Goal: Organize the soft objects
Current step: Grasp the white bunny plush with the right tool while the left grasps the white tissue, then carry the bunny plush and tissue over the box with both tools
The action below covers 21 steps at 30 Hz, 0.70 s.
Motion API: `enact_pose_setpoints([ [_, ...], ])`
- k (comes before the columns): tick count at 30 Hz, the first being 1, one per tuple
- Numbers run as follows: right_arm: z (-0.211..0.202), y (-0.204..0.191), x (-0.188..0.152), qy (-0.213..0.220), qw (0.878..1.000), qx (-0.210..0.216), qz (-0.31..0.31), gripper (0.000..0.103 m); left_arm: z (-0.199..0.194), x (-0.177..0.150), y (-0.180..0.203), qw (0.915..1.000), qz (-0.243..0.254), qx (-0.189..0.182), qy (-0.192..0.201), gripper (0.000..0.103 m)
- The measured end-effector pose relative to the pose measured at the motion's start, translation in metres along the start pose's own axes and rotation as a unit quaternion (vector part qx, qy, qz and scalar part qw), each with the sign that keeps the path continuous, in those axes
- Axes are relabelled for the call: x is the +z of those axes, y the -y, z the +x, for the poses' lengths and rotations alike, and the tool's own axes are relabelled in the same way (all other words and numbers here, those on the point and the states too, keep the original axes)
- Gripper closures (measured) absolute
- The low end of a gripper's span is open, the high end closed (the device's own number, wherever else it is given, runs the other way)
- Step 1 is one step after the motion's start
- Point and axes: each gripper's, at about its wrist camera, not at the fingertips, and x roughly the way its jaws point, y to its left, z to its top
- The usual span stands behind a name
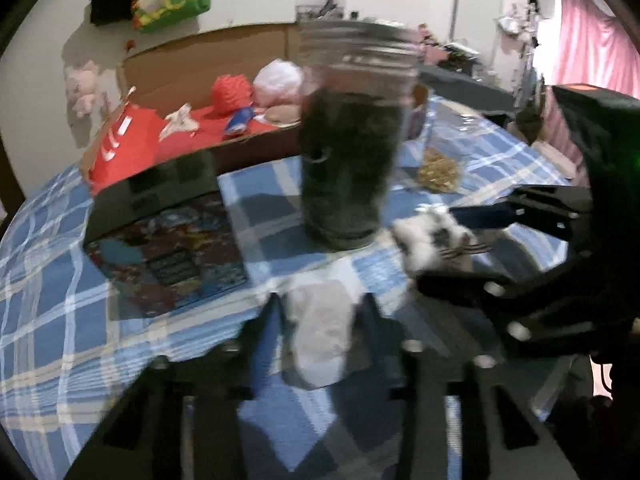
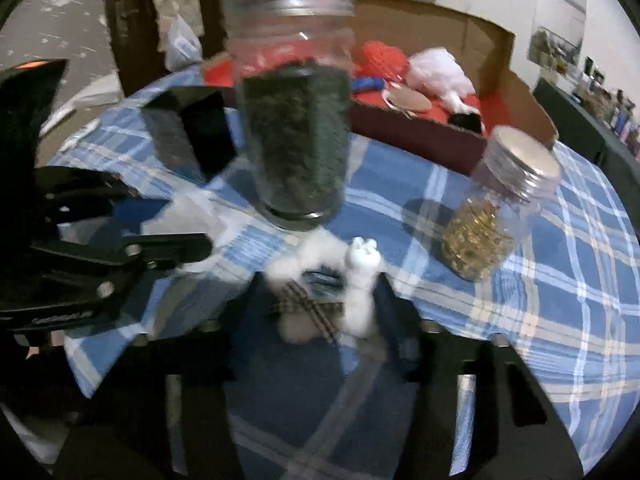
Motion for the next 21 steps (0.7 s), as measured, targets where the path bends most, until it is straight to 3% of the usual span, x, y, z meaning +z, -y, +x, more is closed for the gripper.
enact_pose_setpoints([
  [3,-0.006,-0.002,-0.004,0.014,1.000,0.002,0.004,0.060,-0.004,0.001,0.001,0.9998,-0.010,-0.017,0.003,0.088],
  [7,-0.019,0.000,-0.002,0.037,0.999,0.013,0.023,0.060,-0.012,0.006,-0.001,0.9987,-0.022,-0.045,0.009,0.088],
  [21,-0.028,0.004,-0.002,0.040,0.999,0.013,0.033,0.060,-0.021,0.012,0.003,0.9988,-0.021,-0.039,0.023,0.088],
])
